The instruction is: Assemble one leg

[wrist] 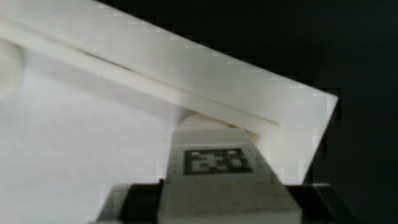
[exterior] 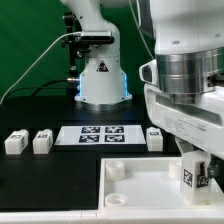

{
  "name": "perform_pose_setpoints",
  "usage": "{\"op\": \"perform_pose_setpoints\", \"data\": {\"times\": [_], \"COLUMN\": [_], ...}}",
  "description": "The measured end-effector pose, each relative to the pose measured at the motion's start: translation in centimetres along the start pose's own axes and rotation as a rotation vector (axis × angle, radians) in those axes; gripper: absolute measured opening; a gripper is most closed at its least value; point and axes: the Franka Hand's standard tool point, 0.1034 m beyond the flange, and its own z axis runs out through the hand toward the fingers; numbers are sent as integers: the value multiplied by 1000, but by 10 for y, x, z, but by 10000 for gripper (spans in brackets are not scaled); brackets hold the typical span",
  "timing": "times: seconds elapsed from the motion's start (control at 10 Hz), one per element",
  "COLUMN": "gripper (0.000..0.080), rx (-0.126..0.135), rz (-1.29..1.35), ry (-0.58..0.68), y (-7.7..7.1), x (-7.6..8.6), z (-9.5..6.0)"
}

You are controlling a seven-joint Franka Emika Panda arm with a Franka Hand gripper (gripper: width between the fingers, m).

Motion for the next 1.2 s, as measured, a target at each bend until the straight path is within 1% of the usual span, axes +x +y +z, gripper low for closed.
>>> {"op": "perform_pose_setpoints", "data": {"times": [0.2,0.4,0.5,0.6,0.7,0.8,0.9,1.0,1.2], "gripper": [294,294,294,358,358,565,625,642,648], "rx": [9,10,10,9,18,17,16,22,22], "rz": [277,278,239,213,42,-126,-272,-398,-616], "ry": [-24,-24,-24,-23,-19,-13,-9,-4,1], "y": [-1,-1,-1,0,0,1,1,1,1], "x": [-1,-1,-1,-1,1,4,2,0,2], "z": [0,0,0,1,3,3,2,2,2]}}
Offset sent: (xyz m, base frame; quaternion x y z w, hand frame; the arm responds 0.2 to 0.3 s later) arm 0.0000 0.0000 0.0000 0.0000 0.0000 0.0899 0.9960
